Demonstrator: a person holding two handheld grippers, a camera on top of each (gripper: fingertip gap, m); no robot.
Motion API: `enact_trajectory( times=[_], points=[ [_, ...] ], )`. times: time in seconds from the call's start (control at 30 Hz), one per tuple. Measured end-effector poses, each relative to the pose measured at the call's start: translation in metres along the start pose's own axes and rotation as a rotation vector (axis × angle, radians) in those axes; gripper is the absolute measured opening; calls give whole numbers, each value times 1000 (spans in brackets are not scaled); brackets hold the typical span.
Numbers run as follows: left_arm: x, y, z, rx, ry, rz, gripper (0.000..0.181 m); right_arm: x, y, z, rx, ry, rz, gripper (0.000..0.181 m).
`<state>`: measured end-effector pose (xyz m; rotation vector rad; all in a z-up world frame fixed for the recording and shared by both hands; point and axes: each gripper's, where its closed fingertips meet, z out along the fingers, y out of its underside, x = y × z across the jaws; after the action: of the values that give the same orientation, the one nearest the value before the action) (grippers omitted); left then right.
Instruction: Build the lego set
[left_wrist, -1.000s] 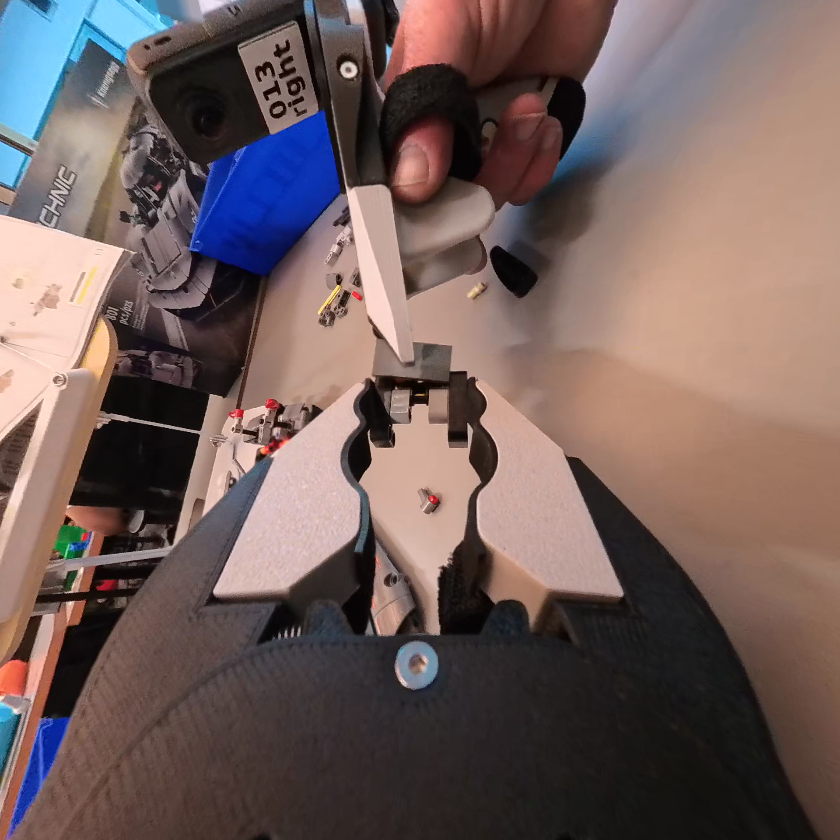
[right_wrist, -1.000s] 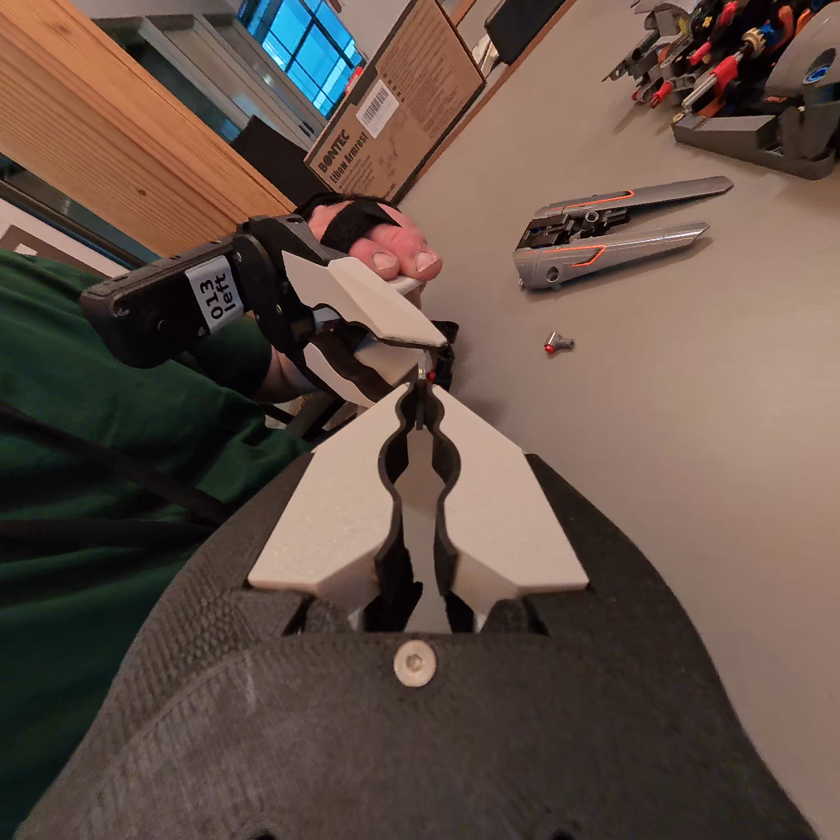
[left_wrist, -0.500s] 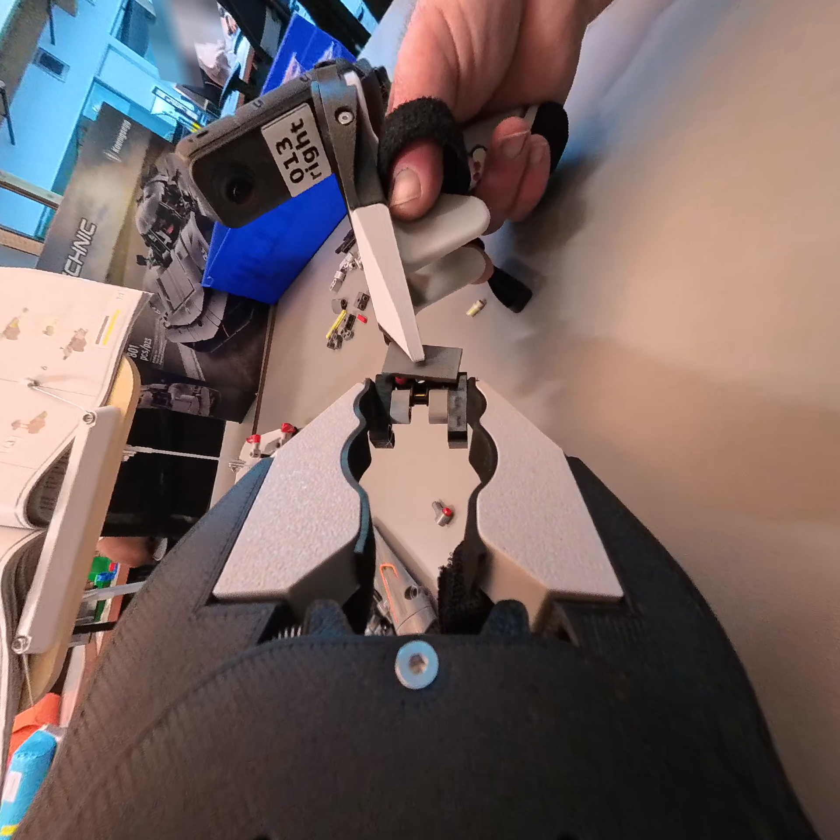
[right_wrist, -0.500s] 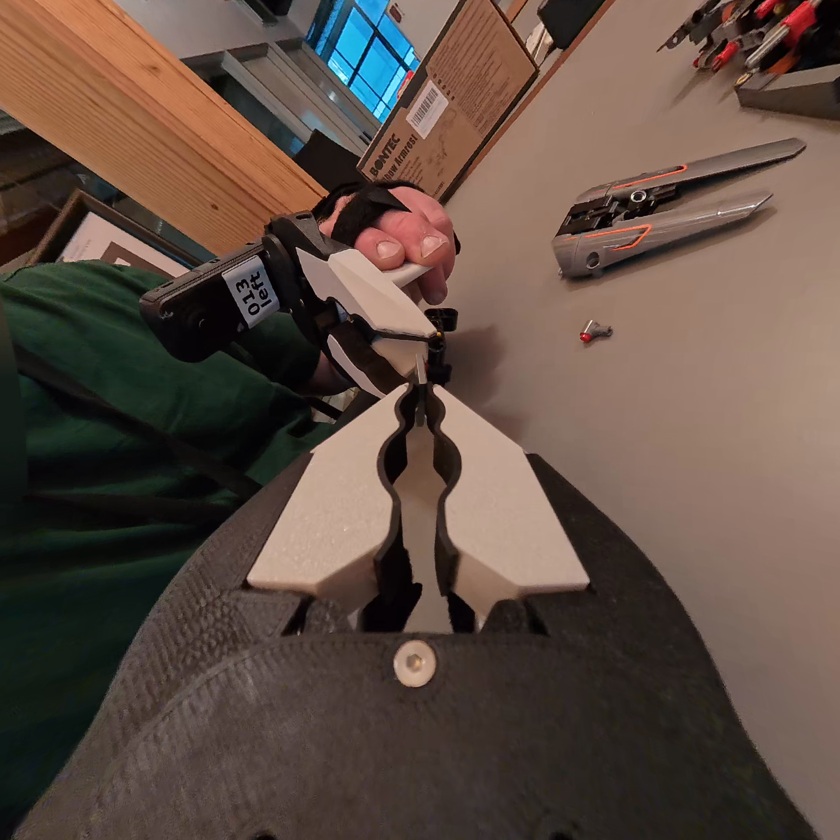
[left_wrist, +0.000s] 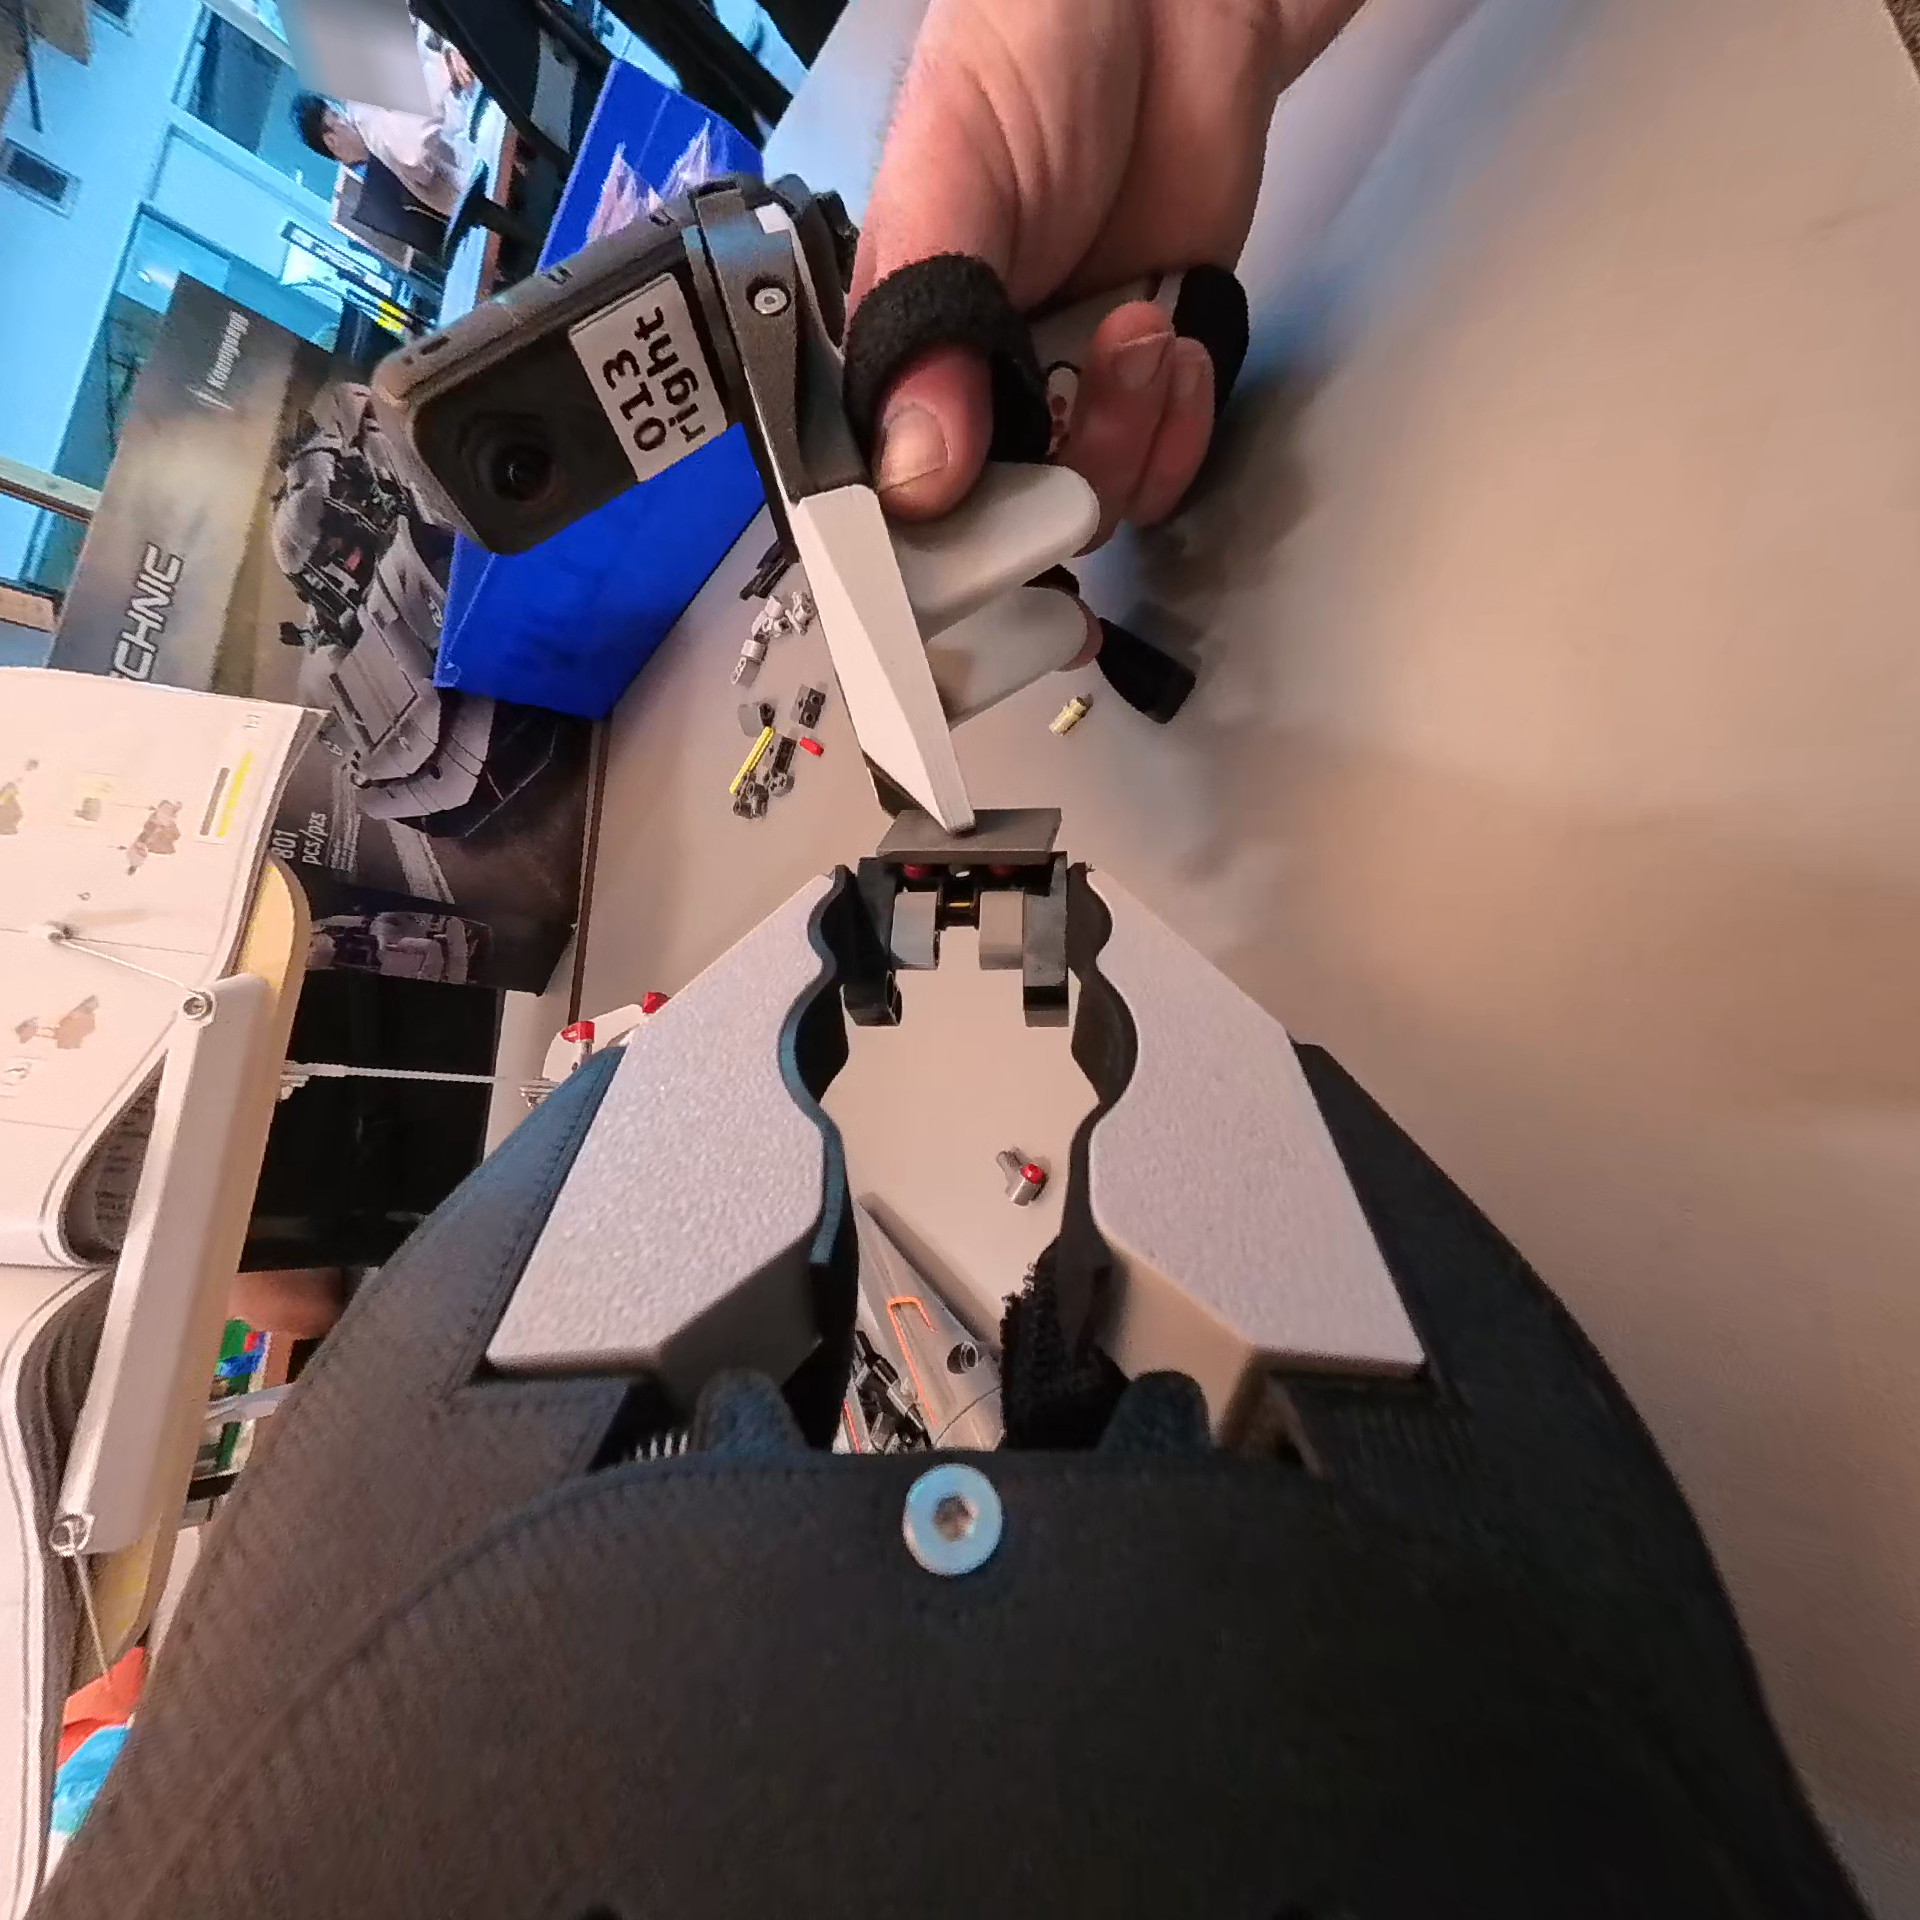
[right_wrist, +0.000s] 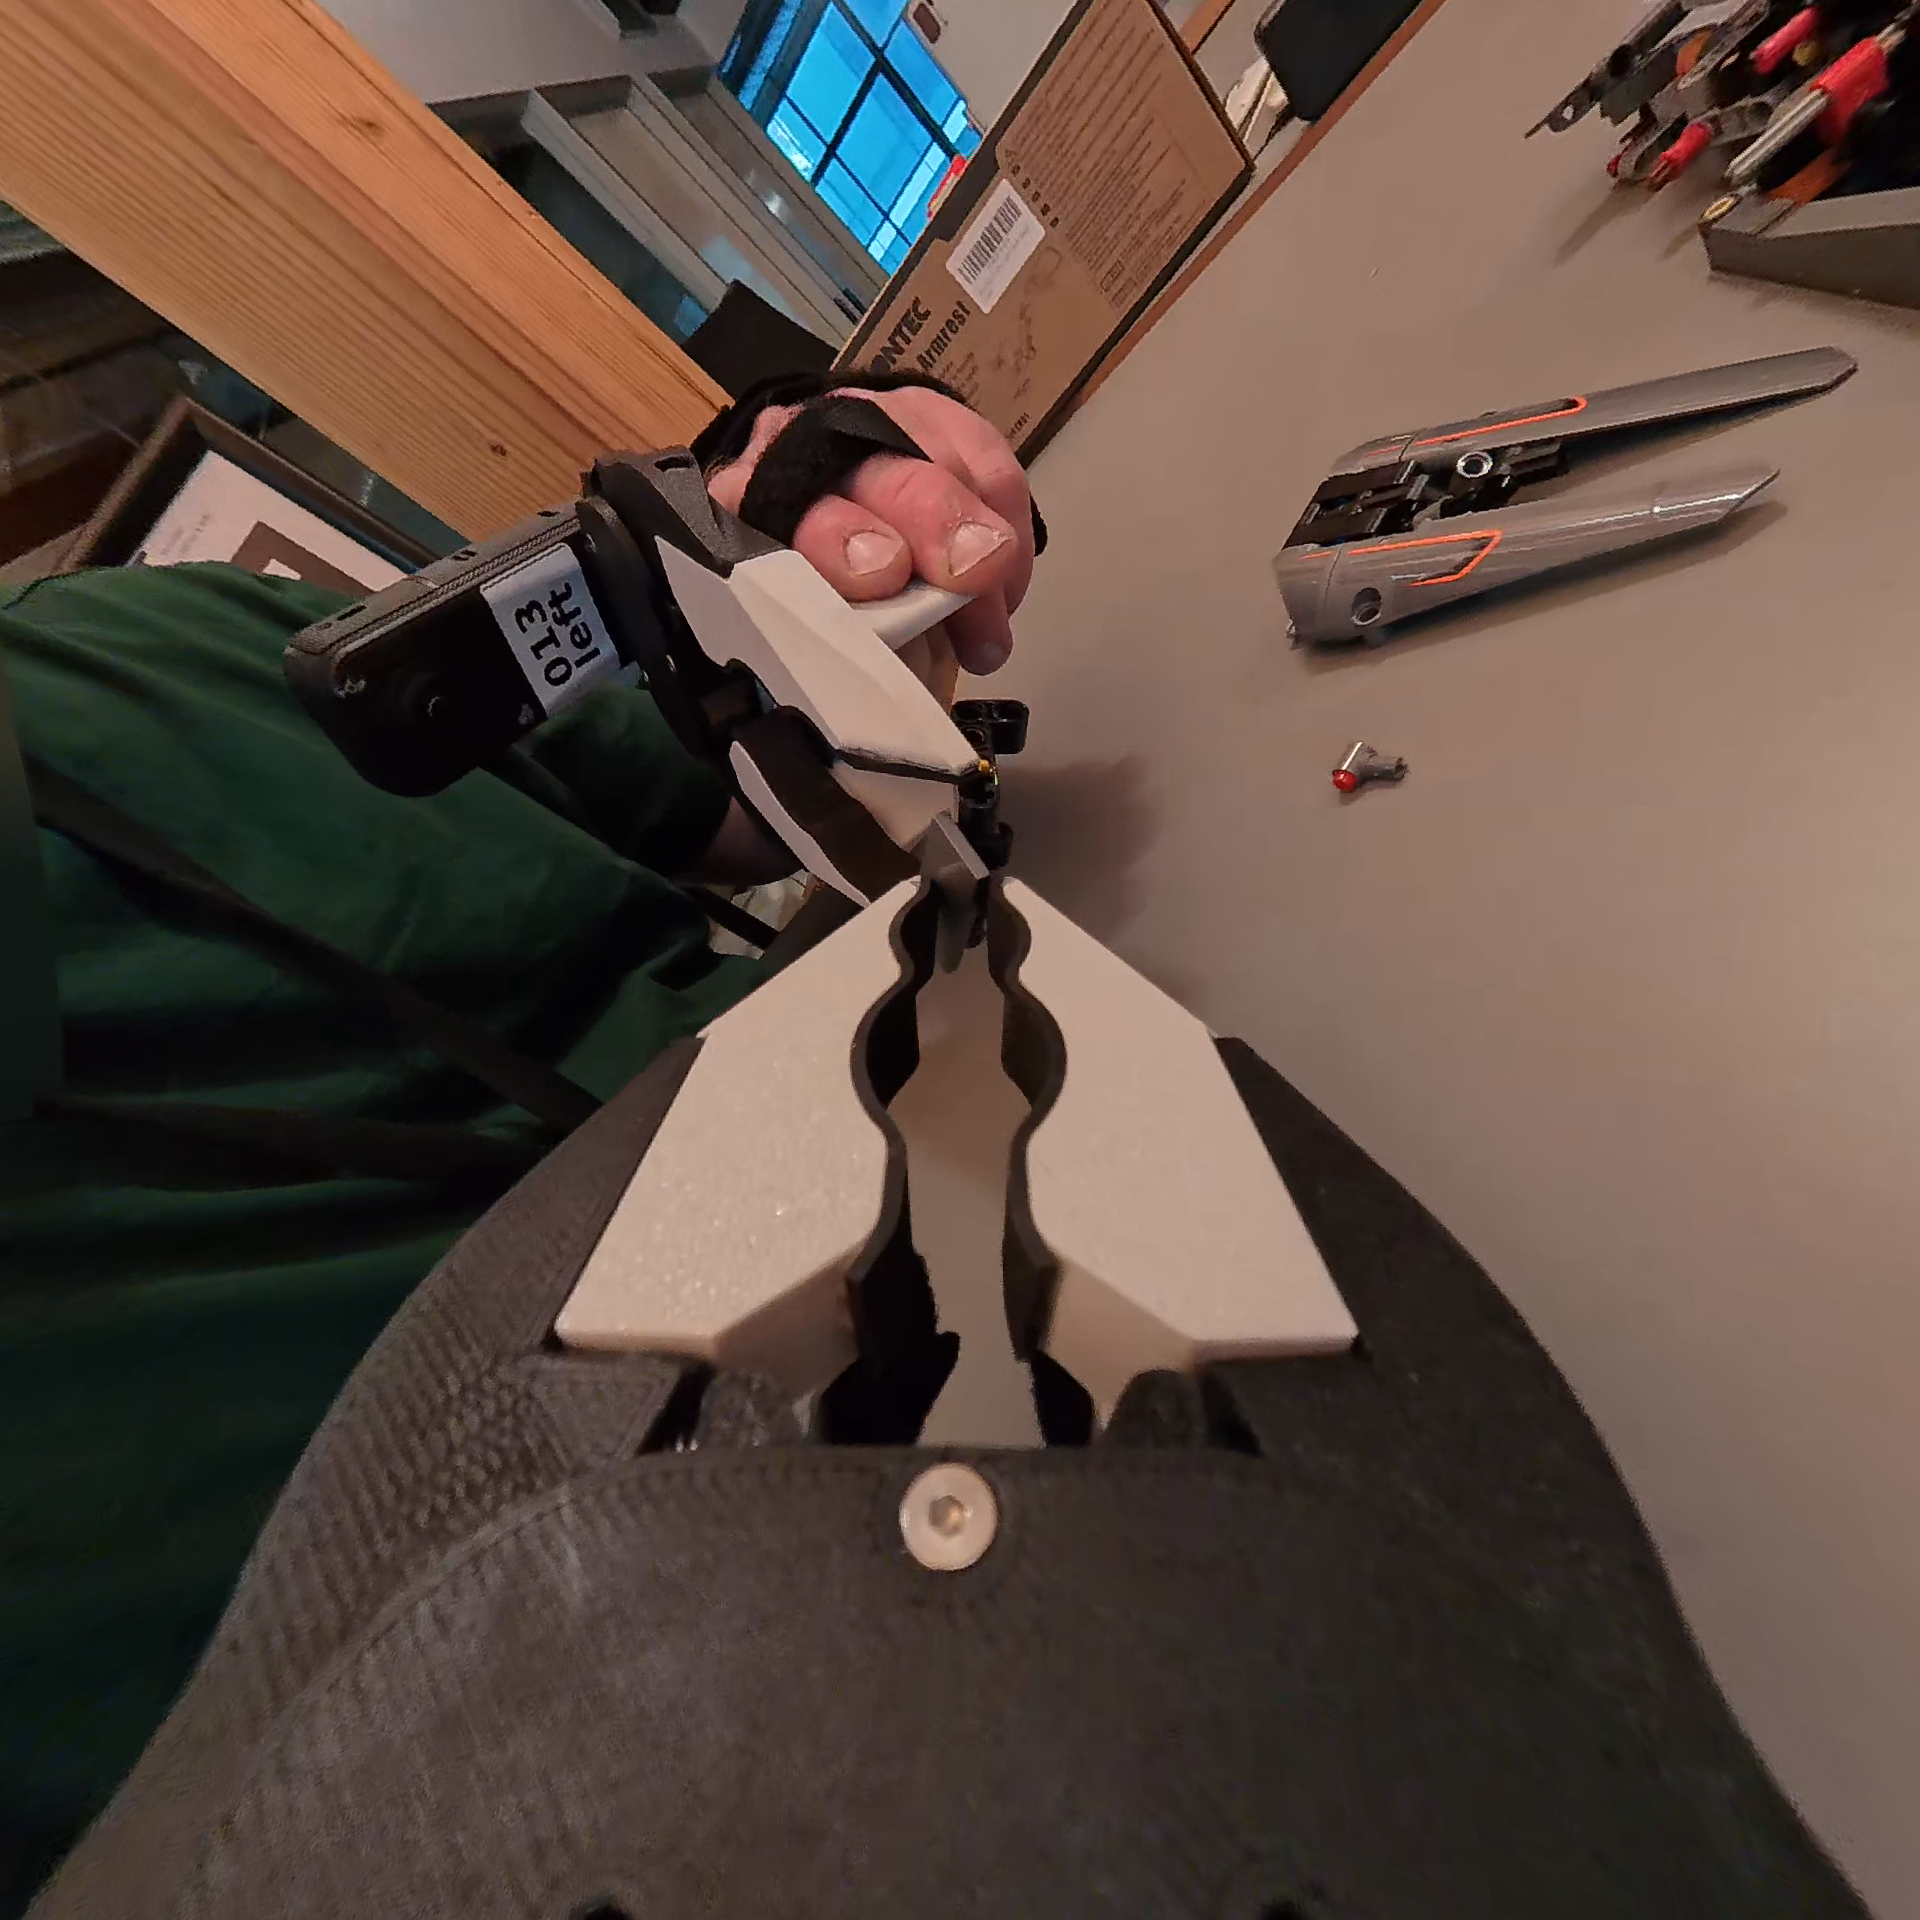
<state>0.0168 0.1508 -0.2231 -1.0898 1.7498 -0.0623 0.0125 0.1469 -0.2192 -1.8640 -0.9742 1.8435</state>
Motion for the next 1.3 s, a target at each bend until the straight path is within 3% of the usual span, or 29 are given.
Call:
enact_trajectory(
  times=[0.3, 0.93, 1.3],
  points=[
    [2, 1, 1, -33, 49, -30, 39, 2, -1, 0, 12, 25, -22, 9],
    [22, 3, 4, -62, 280, -22, 39, 5, 18, 1, -181, -41, 17, 5],
    [20, 3, 6, -72, 300, -29, 39, 6, 16, -1, -185, -62, 25, 4]
  ],
)
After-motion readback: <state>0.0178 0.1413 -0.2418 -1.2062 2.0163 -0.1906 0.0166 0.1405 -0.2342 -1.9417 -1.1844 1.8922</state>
